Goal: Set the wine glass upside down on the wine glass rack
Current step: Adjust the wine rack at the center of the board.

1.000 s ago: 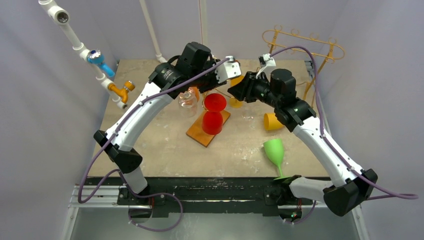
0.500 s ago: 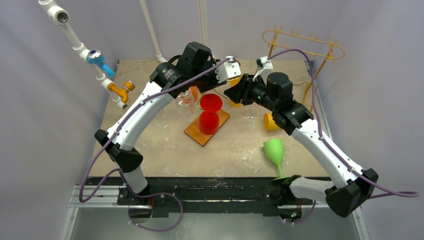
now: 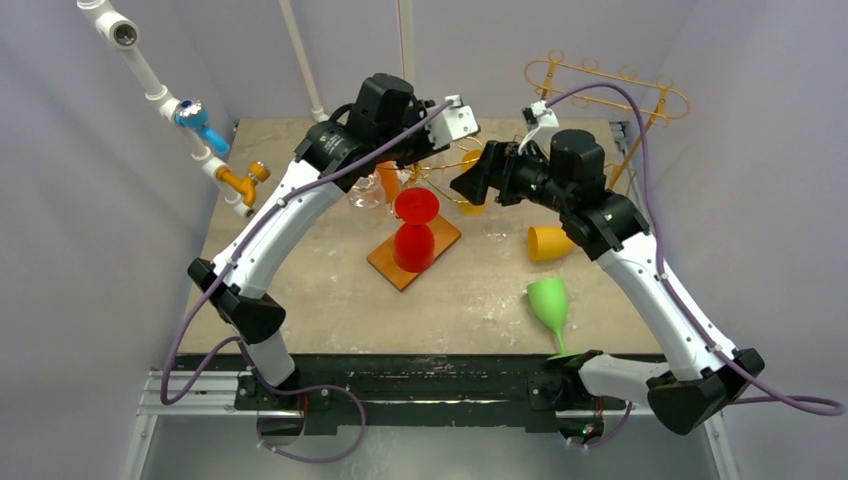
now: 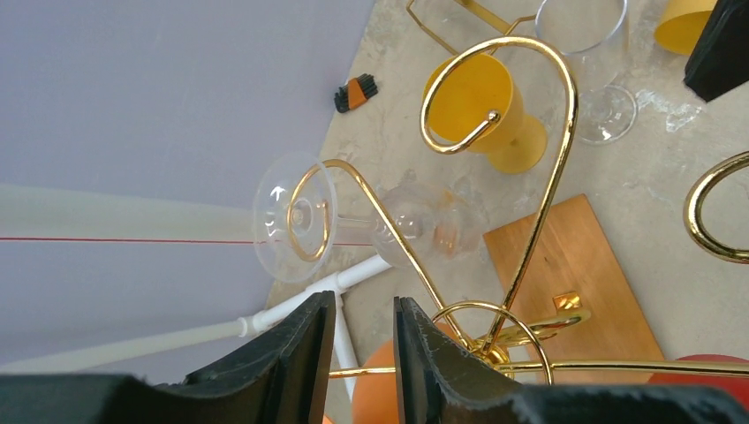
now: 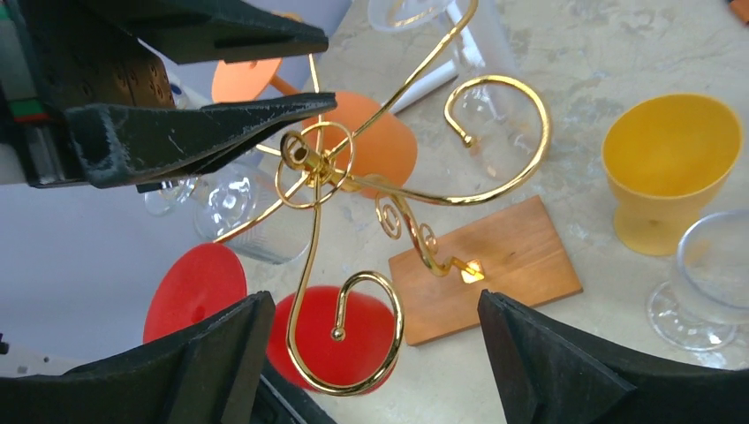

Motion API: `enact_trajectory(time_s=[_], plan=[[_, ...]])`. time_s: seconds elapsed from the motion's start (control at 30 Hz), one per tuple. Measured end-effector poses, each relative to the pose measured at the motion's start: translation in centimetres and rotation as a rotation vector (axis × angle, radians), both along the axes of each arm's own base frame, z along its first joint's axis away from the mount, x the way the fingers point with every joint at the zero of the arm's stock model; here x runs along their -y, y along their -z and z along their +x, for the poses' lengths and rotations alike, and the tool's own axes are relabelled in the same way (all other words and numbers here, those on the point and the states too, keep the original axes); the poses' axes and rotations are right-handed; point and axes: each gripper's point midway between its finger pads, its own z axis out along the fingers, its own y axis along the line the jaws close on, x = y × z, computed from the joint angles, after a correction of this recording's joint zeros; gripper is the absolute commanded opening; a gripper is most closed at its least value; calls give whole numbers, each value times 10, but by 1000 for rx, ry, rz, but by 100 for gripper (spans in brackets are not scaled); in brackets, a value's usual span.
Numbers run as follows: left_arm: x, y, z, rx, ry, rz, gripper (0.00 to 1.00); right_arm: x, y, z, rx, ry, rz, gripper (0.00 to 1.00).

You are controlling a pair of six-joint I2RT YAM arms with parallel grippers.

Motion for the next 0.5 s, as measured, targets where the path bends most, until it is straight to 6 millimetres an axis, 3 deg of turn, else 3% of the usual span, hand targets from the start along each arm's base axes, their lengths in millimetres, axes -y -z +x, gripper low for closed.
enact_trajectory(time_s=[0.2,0.37,0.5], plan=[[-5,-3,5,14,-20,-1,36,5,-22,11,39,9,3,74],[-5,-18,2,23,-21,-39,60,3,-30,27,50,17,-23,72],[-3,-32,-3,24,-20,-97,68,19,-28,38,53,77,-58,68]])
